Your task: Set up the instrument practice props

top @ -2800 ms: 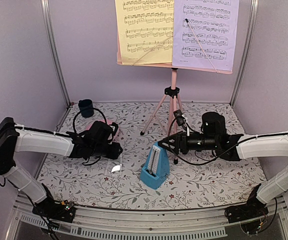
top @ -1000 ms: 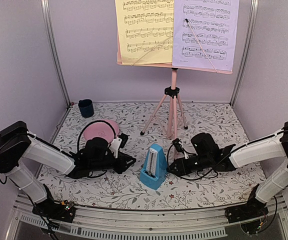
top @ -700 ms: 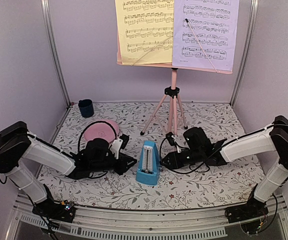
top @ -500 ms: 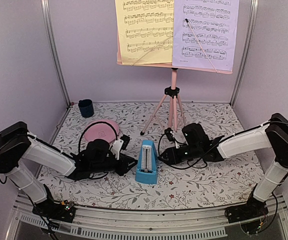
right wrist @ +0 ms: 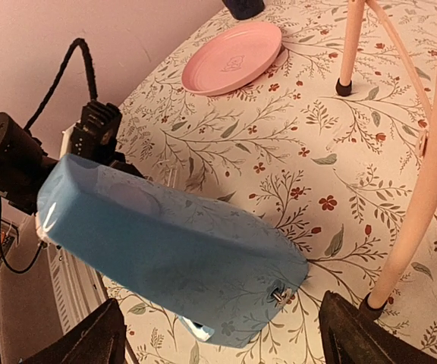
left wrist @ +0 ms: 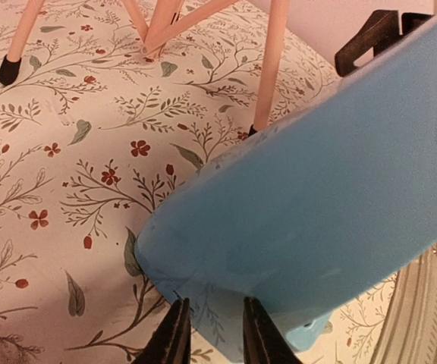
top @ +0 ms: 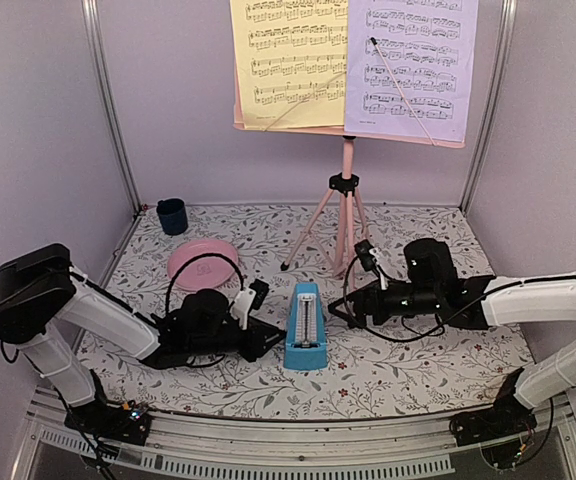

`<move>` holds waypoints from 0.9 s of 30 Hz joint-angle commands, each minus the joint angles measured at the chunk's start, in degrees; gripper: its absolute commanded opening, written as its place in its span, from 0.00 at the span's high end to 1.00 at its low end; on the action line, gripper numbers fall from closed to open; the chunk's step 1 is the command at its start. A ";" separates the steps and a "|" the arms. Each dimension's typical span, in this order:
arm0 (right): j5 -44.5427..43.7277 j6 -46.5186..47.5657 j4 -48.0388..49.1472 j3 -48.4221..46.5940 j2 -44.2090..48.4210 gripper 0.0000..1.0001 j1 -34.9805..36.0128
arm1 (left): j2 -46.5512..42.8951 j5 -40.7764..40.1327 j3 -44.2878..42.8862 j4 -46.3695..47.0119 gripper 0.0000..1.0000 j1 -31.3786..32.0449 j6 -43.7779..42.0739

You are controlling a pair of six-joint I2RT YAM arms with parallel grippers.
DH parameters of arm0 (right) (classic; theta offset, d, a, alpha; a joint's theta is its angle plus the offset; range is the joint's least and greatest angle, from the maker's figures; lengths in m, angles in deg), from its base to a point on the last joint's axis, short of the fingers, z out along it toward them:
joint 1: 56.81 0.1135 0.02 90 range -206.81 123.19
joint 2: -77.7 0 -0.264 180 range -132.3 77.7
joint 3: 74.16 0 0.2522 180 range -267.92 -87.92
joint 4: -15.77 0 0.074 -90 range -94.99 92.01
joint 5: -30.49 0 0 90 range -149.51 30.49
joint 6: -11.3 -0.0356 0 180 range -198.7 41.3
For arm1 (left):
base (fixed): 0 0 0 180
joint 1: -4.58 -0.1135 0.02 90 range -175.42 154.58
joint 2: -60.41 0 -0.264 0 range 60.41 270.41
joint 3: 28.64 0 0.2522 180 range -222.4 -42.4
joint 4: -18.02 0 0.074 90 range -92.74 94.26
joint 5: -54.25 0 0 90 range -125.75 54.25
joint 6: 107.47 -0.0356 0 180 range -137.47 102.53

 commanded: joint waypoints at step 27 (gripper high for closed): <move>-9.68 -4.81 -3.49 -6.63 -3.35 0.18 8.80 | 0.71 -2.70 -2.48 2.52 0.70 3.41 0.63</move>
